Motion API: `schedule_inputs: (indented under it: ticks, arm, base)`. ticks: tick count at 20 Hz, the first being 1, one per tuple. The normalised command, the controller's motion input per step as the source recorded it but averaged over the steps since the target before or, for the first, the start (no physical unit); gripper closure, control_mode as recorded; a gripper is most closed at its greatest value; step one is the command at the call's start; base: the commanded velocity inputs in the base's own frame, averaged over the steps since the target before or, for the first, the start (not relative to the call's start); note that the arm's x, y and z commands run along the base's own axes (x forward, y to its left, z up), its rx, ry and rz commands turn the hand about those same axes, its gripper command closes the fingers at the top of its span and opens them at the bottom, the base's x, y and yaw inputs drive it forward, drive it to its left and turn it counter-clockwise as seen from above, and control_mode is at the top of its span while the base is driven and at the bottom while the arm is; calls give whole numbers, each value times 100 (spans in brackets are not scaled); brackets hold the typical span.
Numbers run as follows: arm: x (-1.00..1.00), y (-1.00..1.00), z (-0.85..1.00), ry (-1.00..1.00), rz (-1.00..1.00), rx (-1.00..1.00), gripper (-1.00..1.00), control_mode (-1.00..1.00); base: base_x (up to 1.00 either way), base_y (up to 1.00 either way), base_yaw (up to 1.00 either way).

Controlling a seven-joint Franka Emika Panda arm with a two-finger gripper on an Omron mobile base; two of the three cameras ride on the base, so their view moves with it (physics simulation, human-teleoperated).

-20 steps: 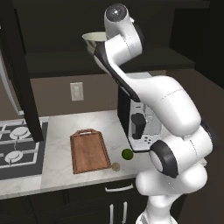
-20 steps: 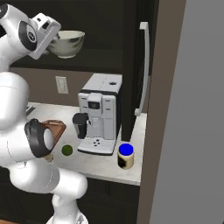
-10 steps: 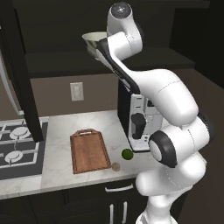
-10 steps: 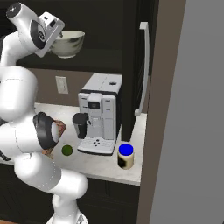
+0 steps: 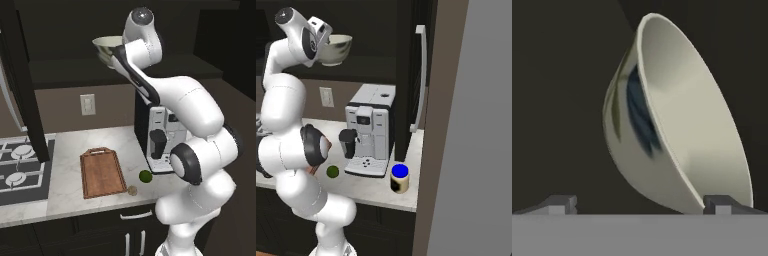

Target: Open the cabinet. Place the bowl and condiment on the counter. Then place the lime and garlic on the cutting board.

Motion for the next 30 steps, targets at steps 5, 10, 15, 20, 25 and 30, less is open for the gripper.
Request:
schedule_inputs:
  ticks: [5, 10, 15, 20, 25, 30]
  arm:
    - [13, 3, -3, 0, 10, -2, -100, -100]
    - [0, 2, 0, -1, 9, -1, -100, -100]
    - [0, 22, -3, -2, 8, -4, -100, -100]
    - [11, 20, -24, 0, 9, -4, -100, -100]
    - [18, 7, -24, 0, 8, -3, -100, -100]
    - [1, 0, -18, 0, 6, 0, 100, -100]
  base:
    - [0, 0, 0]
    - [0, 0, 0]
    - [0, 0, 0]
    - [0, 0, 0]
    - [0, 0, 0]
    - [0, 0, 0]
